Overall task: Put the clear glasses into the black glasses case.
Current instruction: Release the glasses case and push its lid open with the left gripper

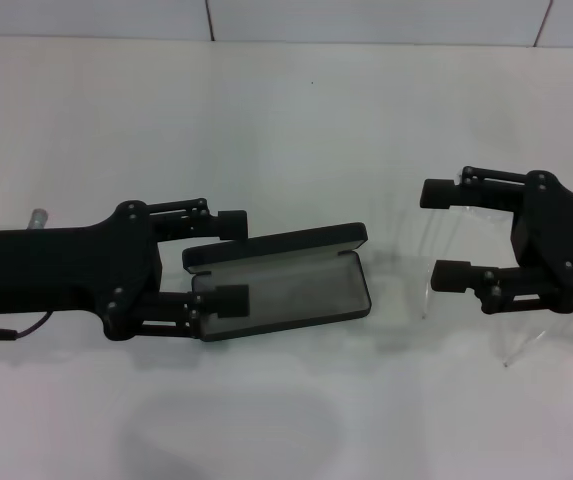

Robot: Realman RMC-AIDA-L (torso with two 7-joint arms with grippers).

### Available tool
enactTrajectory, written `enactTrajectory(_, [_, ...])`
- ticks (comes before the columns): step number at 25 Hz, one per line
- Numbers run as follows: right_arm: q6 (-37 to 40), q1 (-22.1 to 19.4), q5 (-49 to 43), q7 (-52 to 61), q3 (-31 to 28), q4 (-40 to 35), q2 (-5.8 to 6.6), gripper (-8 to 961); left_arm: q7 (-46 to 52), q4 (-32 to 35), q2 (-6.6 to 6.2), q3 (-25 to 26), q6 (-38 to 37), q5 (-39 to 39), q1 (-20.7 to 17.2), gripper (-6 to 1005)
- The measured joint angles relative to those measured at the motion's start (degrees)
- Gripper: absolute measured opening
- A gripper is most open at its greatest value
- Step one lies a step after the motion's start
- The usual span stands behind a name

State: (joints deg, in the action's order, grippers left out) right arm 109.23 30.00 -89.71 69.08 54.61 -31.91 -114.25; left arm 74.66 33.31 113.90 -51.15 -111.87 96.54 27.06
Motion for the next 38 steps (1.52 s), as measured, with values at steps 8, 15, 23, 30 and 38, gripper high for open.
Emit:
enactTrajectory(8, [0.46, 0.00, -0.03, -1.18, -0.39, 0.00, 0.00, 796, 0.61, 0.00, 0.07, 1.38, -0.16, -0.31, 0.03, 780])
enactTrajectory(15, [0.53, -0.34, -0.03, -1.27, -0.44, 0.00, 0.00, 796, 1.24, 0.00, 0.40, 1.43, -0.24, -0.58, 0.01, 776])
enactTrajectory(23, [0.14, -2.75, -0.05, -1.32, -7.28, 0.09, 0.25, 795, 11.49, 4.33, -0.90, 1.49, 0.66, -5.66, 0.62, 772])
enactTrajectory(30, [0.29, -7.34, -0.04, -0.29, -21.15, 0.03, 2.84, 795, 33.38, 29.78, 4.61, 0.72, 13.03, 10.05, 1.28, 768])
enactTrajectory(38, [0.36, -11.01, -0.02, 0.76, -34.00, 0.41, 3.55, 795, 49.41, 45.07, 5.67, -23.73, 23.80, 32.86, 6.03, 764])
